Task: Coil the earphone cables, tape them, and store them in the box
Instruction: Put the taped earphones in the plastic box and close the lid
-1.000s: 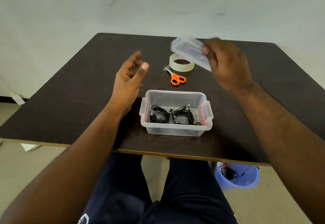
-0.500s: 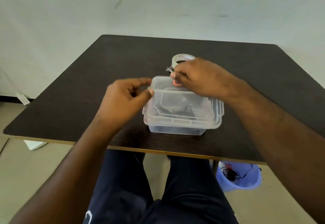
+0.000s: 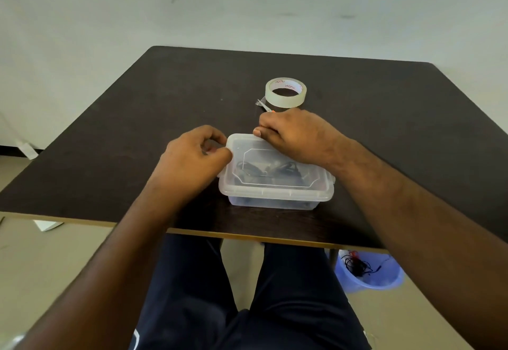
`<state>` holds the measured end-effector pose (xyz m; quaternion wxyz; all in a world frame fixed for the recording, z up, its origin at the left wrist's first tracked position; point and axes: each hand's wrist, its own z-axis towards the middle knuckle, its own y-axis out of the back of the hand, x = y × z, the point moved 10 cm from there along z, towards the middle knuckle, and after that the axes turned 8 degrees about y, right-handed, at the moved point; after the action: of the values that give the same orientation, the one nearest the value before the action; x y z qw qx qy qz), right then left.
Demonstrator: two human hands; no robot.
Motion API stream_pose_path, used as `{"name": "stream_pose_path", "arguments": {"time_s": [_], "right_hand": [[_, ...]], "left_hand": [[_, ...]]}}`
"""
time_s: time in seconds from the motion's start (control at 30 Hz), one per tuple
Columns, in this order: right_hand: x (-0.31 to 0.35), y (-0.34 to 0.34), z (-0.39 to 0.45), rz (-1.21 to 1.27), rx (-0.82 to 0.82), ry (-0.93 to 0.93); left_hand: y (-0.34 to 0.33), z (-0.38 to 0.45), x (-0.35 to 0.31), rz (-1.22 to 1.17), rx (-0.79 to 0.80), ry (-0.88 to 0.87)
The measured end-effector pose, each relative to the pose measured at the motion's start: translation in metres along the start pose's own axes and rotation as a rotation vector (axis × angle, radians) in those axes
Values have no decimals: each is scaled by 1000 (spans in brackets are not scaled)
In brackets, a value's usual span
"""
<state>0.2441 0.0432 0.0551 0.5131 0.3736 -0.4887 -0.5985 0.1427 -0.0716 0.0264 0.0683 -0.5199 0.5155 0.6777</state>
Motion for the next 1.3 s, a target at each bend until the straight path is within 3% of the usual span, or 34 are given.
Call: {"name": "stream_pose_path", "arguments": {"time_s": [0.13,0.27,0.43,0.63,0.93,1.13,1.23,1.3], "right_hand": [[-8,-6,0,45,-20,-32],[-33,-5,-9,272,42,-237],[-57,-36,-55,637,457,-545],[-56,-47,-81,1042,565,-615],[-70,-23,-71,714,425,-675],[-66,-8,-66,576,431,-718],[-69,5,-65,547,281,-723],[-75,18,-69,544,68,-726]], "left_hand": [[-23,4,18,-169,318,146],[-28,5,24,-268,435,203],[-31,6,23,-291,399,185],[-21,7,7,-299,260,106],[-14,2,-23,59,153,-100],[-13,-2,-30,115,114,-143],[-9,-6,-29,76,50,-135],[-9,-7,-27,29,3,-122]]}}
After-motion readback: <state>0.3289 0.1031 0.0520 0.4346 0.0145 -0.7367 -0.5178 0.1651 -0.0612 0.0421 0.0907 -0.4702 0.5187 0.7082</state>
